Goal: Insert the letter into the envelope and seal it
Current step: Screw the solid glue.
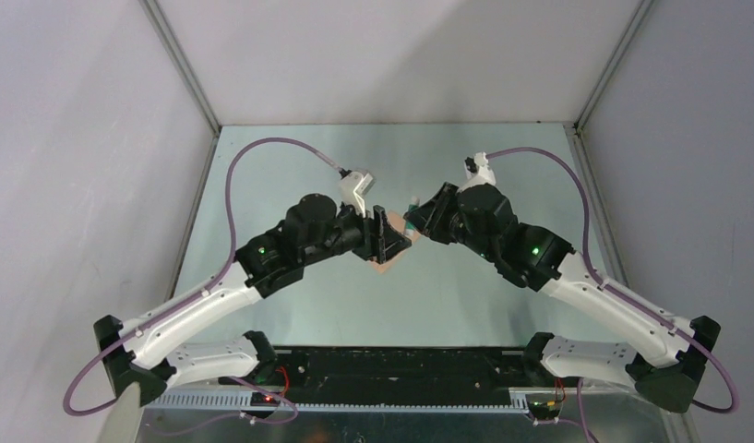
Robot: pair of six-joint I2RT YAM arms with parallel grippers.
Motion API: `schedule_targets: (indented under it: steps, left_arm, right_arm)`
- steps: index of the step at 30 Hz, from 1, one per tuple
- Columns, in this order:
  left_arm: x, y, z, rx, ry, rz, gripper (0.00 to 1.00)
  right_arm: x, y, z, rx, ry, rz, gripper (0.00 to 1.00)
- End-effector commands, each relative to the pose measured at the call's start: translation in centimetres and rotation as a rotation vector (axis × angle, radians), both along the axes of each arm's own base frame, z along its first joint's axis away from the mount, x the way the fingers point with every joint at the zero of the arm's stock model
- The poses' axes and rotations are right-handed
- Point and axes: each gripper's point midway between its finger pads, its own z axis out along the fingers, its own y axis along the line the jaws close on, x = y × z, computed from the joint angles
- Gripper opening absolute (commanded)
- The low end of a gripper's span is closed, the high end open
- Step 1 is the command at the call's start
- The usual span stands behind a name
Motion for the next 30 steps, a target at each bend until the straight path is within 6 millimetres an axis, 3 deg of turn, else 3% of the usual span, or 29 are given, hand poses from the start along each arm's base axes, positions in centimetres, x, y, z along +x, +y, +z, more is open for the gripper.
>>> schedule_targets:
  steps: [1, 22, 30]
  left_arm:
    - [0.1, -1.1, 3.0, -0.049, -0.049, -0.029, 0.62]
    - [0.5, -2.2, 2.5, -0.029, -0.007, -0.028, 0.45]
    - [0.4, -2.1, 2.5, -0.022, -0.002, -0.027, 0.44]
  right_arm:
    - [0.4, 0.2, 2.3, 0.022, -0.052, -0.011, 0.0]
    - [0.1, 0.8, 2.6, 0.03, -0.066, 0.018, 0.0]
    - [0.2, 0.8, 2.7, 0.03, -0.072, 0.018, 0.0]
